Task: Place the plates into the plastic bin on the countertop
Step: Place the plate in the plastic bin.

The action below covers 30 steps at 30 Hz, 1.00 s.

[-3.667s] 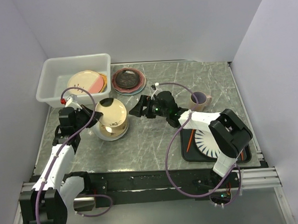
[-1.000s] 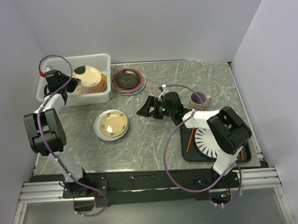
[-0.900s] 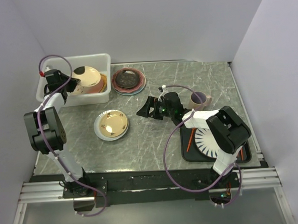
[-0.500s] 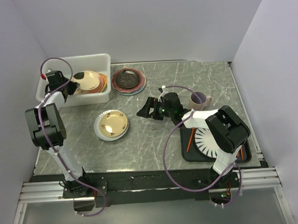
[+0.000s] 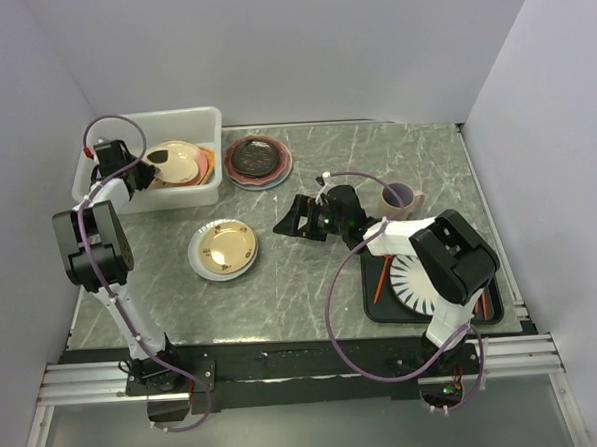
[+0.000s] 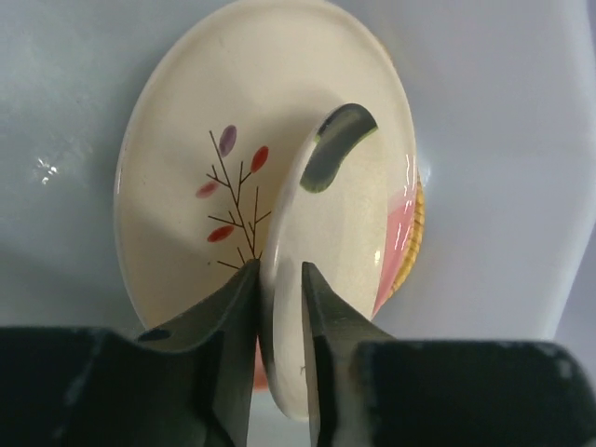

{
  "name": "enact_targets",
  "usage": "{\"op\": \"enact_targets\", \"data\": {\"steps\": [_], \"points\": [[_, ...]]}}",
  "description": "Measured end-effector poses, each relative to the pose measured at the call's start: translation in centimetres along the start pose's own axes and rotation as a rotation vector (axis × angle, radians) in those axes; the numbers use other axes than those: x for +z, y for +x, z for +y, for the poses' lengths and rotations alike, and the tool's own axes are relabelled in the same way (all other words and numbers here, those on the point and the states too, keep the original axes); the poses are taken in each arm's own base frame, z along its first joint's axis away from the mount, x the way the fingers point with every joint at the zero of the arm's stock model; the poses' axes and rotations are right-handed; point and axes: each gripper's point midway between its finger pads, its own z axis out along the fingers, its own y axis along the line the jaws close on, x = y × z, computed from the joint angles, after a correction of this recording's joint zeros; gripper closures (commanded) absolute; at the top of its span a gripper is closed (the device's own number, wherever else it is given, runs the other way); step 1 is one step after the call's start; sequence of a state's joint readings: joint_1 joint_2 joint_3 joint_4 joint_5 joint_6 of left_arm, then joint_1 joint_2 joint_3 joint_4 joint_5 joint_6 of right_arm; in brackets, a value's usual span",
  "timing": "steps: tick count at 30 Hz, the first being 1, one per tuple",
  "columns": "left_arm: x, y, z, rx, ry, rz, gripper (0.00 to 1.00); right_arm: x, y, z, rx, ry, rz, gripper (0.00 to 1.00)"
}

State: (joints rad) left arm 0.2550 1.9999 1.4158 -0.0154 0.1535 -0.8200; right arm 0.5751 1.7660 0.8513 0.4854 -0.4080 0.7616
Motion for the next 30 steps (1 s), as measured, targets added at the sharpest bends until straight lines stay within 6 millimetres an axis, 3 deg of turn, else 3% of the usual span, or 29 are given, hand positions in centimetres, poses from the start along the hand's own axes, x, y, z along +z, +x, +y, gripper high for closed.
{"op": "enact_targets", "data": {"steps": [5,12,15,23,30], "points": [[0.3,0.6,0.6,0.006,-0.017,0.024,0.48,0.1,0.1,-0.1,0.001,0.001,0.004,0.00],[0.3,0.4,0.7,0.013,-0.027,0.015,0.16,0.5,-0.5,0.5,-0.004,-0.008,-0.002,0.00],[0.1,-0.2,0.5,0.021,-0.026,-0.011,0.08,0.9,-0.8,0.7,-0.008,-0.013,-0.003,0.00],[-3.5,-3.1,-1.8,0.037,0.010,-0.122,0.01,2.4,-0.4,0.9,-0.006,-0.007,0.026,0.02],[-6.2,-3.9,-2.8,0.048,0.034,-0.172,0.01,4.1,-1.2,2.5,-0.022,-0.032,0.030,0.07]]}}
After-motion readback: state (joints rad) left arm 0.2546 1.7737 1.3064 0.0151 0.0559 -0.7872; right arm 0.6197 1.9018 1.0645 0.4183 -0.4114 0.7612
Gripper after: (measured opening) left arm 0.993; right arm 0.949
